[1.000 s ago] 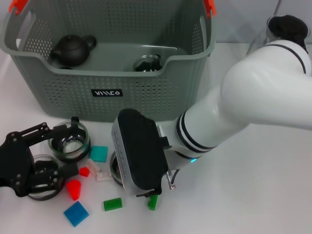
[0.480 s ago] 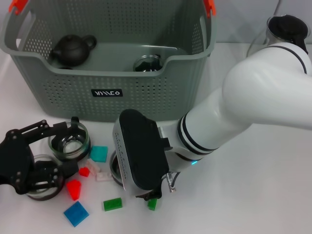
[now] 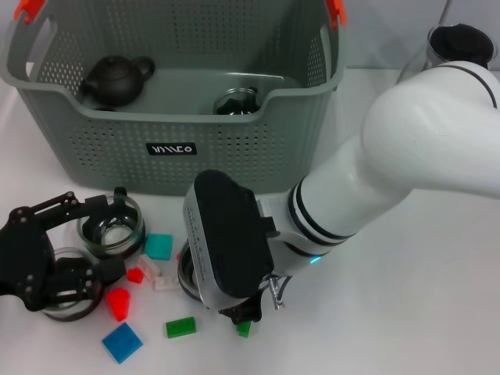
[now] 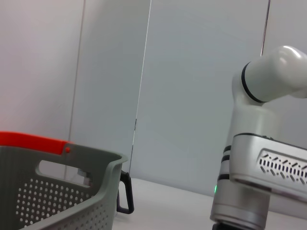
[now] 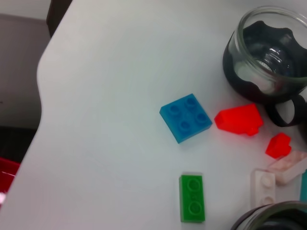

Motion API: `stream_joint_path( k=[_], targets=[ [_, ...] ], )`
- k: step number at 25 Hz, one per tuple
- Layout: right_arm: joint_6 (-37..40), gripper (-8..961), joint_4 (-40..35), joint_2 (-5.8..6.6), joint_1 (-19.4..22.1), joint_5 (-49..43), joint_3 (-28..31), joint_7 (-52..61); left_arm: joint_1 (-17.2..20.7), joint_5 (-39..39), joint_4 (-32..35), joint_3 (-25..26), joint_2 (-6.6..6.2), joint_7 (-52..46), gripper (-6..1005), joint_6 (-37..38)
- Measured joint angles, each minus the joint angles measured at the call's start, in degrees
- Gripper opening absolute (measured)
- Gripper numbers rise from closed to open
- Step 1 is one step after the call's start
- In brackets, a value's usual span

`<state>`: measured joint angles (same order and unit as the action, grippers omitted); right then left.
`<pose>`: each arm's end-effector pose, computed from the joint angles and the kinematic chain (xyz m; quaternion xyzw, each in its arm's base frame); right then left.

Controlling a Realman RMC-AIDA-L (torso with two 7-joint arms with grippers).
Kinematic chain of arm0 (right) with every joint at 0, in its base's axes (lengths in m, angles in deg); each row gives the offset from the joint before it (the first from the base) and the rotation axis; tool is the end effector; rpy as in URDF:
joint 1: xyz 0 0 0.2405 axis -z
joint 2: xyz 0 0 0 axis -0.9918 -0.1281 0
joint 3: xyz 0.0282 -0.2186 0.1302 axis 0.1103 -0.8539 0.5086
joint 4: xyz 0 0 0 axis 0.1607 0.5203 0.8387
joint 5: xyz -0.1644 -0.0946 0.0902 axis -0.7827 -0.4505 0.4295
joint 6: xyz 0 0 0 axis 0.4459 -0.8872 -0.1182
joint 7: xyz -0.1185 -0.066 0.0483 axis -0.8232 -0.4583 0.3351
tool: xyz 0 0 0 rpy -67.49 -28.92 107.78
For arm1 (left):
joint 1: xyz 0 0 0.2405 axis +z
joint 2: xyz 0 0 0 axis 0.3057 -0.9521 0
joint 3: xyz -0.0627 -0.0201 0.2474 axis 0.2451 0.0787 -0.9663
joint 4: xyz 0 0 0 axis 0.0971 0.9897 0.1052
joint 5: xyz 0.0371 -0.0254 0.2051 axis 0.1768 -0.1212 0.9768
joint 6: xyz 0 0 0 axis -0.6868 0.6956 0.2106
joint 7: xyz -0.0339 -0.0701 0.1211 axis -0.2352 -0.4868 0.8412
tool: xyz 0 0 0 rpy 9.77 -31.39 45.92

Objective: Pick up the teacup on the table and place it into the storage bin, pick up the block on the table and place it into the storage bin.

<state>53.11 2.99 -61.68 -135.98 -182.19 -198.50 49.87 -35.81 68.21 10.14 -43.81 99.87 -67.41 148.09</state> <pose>0.0878 0.3099 -0.1677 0.9761 0.1532 0.1532 0.0152 -0.3173 0.2291 0.0611 -0.9127 -0.1412 -0.3493 0.1585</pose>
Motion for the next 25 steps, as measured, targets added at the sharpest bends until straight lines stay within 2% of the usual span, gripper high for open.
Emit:
stream_joint_path(
  k=[3, 6, 11, 12, 13, 14, 15, 16, 18, 20, 25],
  targets=[
    [2.14, 74, -1.32, 0.16, 0.58, 0.06, 2.07, 0.14, 0.0, 0.0, 0.0, 0.0, 0.05, 0.0, 865, 0.01],
    [8.43, 65, -6.36, 0.53, 3.21, 0.12, 8.6, 0.09, 0.0, 0.0, 0.0, 0.0, 0.06, 0.0, 865, 0.01],
    [21.54, 64, -18.26, 0.74, 10.72, 2.07, 26.87, -0.35, 0.0, -0.01, 0.0, 0.0, 0.15, 0.0, 865, 0.01],
    [25.32, 64, -20.58, 0.85, 13.2, 5.42, 34.58, -0.9, -0.01, -0.01, 0.0, -0.01, 0.16, 0.0, 865, 0.01],
    [25.32, 64, -20.58, 0.85, 13.2, 5.42, 34.58, -0.9, -0.01, -0.03, 0.0, 0.0, 0.16, 0.0, 865, -0.01],
    [27.11, 64, -20.95, 0.89, 14.25, 7.69, 38.94, -1.52, -0.12, -0.05, 0.0, 0.0, 0.19, 0.01, 865, -0.03],
    [29.96, 64, -21.01, 0.94, 16.04, 12.25, 46.24, -3.23, -0.24, -0.07, 0.0, 0.0, 0.2, 0.03, 865, -0.05],
    [29.96, 64, -21.01, 0.94, 16.04, 12.25, 46.24, -3.23, -0.39, -0.08, 0.0, 0.0, 0.23, 0.04, 865, -0.06],
    [32.59, 64, -20.13, 0.98, 18.12, 18.26, 53.06, -5.98, -0.65, -0.09, 0.0, 0.0, 0.25, 0.05, 865, -0.14],
    [34.83, 65, -18.25, 0.96, 19.4, 24.76, 57.12, -8.49, -0.84, -0.09, 0.0, 0.0, 0.27, 0.05, 865, -0.43],
    [40.03, 65, -8.7, 0.95, 19.96, 40.52, 65.78, -13.37, -1.58, -0.09, 0.0, 0.0, 0.56, 0.07, 864, -0.78]
  ],
)
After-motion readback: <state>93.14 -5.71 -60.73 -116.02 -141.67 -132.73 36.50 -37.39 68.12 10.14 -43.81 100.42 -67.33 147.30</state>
